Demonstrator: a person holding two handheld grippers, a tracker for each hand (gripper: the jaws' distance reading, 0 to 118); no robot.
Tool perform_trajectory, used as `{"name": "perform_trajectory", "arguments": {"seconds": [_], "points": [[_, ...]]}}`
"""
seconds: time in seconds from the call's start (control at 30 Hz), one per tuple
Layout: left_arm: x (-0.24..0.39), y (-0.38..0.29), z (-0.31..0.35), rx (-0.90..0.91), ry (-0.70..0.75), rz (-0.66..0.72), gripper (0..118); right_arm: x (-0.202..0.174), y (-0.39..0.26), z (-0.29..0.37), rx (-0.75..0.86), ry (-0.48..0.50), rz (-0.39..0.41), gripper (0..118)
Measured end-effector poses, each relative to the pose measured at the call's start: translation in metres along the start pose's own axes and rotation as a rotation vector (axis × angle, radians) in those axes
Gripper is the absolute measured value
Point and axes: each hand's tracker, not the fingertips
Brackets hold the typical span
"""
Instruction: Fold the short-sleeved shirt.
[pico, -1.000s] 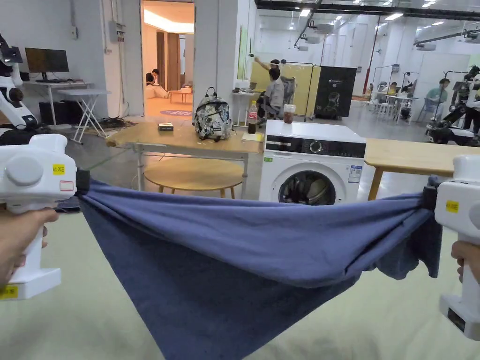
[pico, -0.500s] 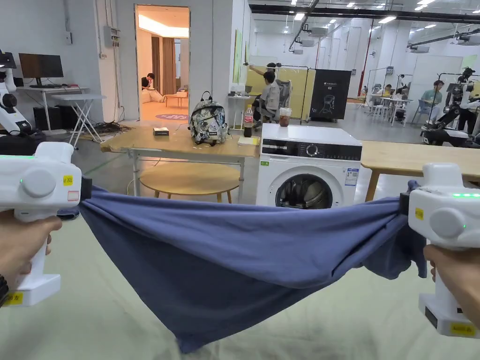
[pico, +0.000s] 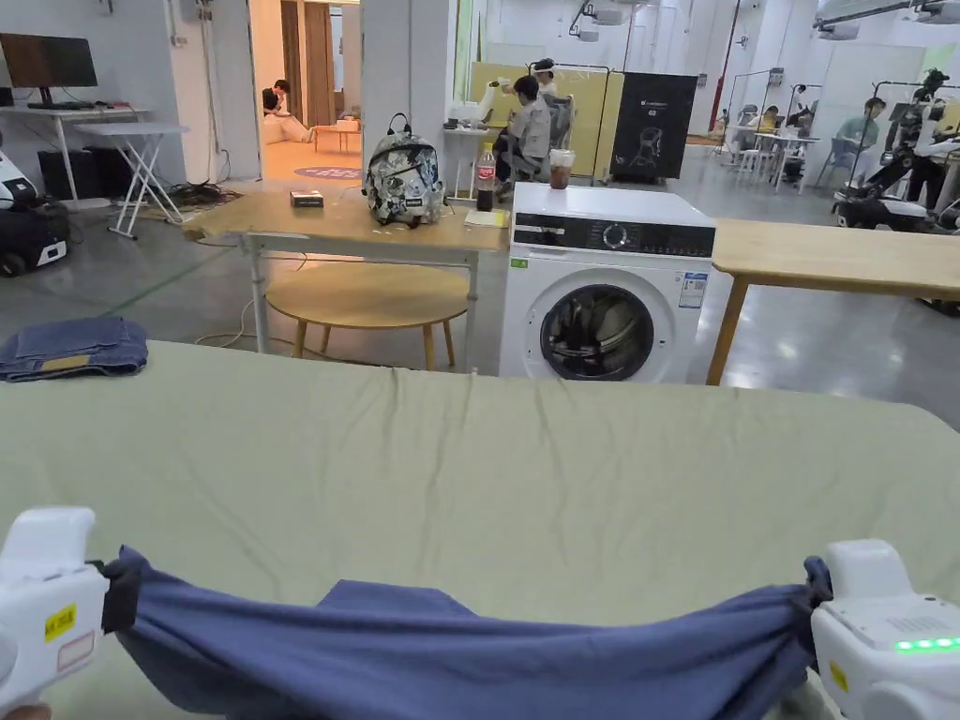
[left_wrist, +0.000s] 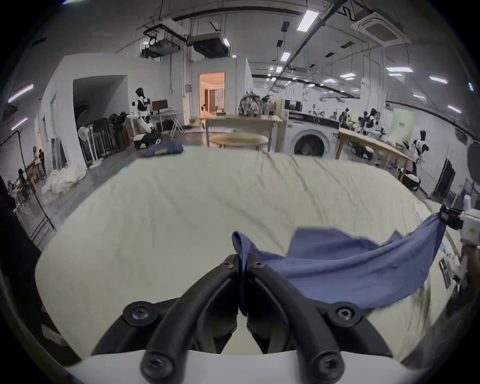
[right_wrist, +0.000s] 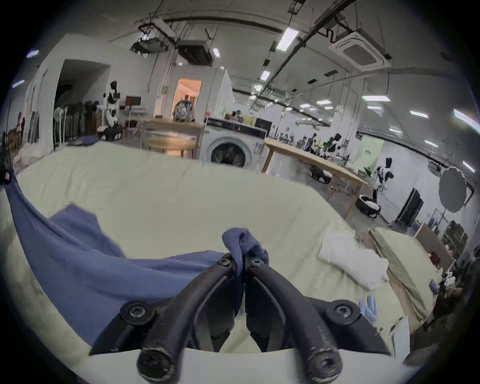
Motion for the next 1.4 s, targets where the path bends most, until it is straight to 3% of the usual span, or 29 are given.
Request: {"name": "perform_trajectory", "arguments": {"seconds": [0.37, 0.7, 0.73, 0.8, 0.87, 0.9, 1.1, 1.13, 1.17, 1.23, 1.27, 1.3, 1.33, 1.37, 1.4], "points": [[-0.001, -0.139, 0.028, -0.201, 0.016, 0.034, 0, 0.002, -0.105, 0.024, -0.178, -0.008, -0.053, 4], [-0.004, -0.145, 0.002, -0.234, 0.027, 0.019, 0, -0.001, -0.147, 0.002, -0.287, 0.006, -0.059, 6], [-0.005, -0.14, 0.003, -0.226, 0.028, 0.017, 3, -0.001, -0.146, 0.002, -0.277, 0.005, -0.069, 9], [-0.003, -0.13, 0.007, -0.193, 0.036, 0.009, 28, -0.007, -0.134, 0.016, -0.25, 0.003, -0.085, 40], [-0.001, -0.118, 0.01, -0.158, 0.011, 0.019, 70, -0.007, -0.123, 0.02, -0.21, 0.012, -0.105, 80], [0.001, -0.109, 0.012, -0.134, -0.004, 0.028, 74, -0.008, -0.115, 0.023, -0.166, 0.015, -0.117, 84], [0.036, -0.061, 0.027, 0.035, -0.059, -0.011, 74, -0.021, -0.063, 0.051, 0.059, 0.051, -0.175, 84], [0.043, -0.053, 0.029, 0.067, -0.057, -0.022, 74, -0.024, -0.055, 0.055, 0.099, 0.059, -0.187, 83], [0.049, -0.047, 0.03, 0.103, -0.06, -0.034, 74, -0.028, -0.048, 0.058, 0.128, 0.063, -0.196, 74], [0.062, -0.037, 0.031, 0.164, -0.044, -0.057, 73, -0.035, -0.036, 0.062, 0.195, 0.06, -0.21, 42], [0.068, -0.032, 0.032, 0.18, -0.05, -0.061, 69, -0.039, -0.03, 0.065, 0.224, 0.058, -0.209, 19], [0.074, -0.028, 0.032, 0.2, -0.057, -0.064, 59, -0.045, -0.025, 0.066, 0.245, 0.046, -0.205, 14], [0.08, -0.026, 0.032, 0.222, -0.063, -0.063, 40, -0.049, -0.022, 0.066, 0.256, 0.041, -0.206, 13], [0.087, -0.025, 0.034, 0.24, -0.062, -0.07, 13, -0.054, -0.018, 0.068, 0.268, 0.053, -0.211, 4], [0.095, -0.024, 0.034, 0.262, -0.043, -0.083, 1, -0.058, -0.015, 0.069, 0.273, 0.062, -0.212, 0]]}}
